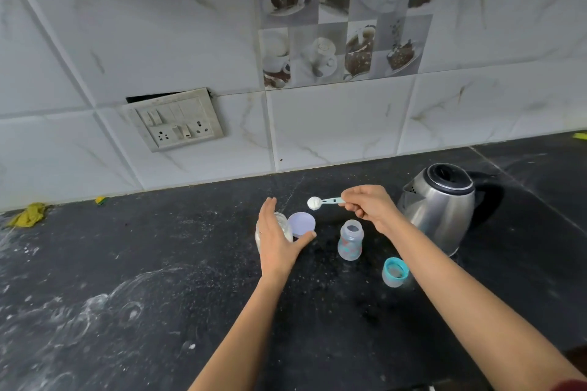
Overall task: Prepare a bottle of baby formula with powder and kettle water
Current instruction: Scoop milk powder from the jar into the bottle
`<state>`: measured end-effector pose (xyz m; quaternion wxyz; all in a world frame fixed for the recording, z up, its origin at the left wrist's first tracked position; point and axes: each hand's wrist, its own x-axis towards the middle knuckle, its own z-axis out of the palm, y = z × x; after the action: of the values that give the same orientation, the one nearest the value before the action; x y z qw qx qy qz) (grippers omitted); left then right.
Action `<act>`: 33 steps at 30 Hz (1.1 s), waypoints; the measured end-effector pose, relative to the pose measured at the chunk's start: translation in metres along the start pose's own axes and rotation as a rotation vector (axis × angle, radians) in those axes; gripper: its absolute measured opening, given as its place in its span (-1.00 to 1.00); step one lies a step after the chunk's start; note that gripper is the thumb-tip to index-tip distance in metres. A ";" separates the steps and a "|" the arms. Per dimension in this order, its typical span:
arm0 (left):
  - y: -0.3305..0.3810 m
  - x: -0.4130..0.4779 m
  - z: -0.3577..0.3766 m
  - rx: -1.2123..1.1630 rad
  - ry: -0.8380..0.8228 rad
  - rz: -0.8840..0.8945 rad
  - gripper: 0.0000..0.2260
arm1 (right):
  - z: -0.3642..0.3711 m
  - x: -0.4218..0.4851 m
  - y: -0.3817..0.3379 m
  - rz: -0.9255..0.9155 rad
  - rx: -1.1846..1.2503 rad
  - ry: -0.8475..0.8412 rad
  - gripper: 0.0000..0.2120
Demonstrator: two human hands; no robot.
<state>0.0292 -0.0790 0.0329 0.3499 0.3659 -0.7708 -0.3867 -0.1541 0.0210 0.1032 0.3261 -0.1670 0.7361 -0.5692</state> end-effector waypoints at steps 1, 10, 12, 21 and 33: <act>0.004 -0.002 0.006 -0.001 -0.027 0.021 -0.08 | -0.008 -0.002 0.000 -0.010 -0.004 0.014 -0.92; 0.014 -0.020 0.058 -0.028 -0.335 -0.043 -0.12 | -0.054 -0.004 0.019 0.009 -0.054 0.109 -0.93; 0.011 -0.022 0.067 -0.023 -0.399 -0.104 -0.09 | -0.057 -0.004 0.023 0.011 -0.058 0.122 -0.93; 0.009 -0.017 0.097 -0.041 -0.457 -0.224 -0.08 | -0.063 -0.003 0.043 0.009 -0.047 0.162 -0.94; 0.013 -0.010 0.108 -0.013 -0.418 -0.154 -0.49 | -0.068 -0.002 0.048 0.030 -0.101 0.198 -0.94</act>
<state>-0.0585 -0.0286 -0.0073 0.1543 0.3334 -0.7937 -0.4849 -0.1922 0.0857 0.0674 0.2516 -0.1151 0.7949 -0.5400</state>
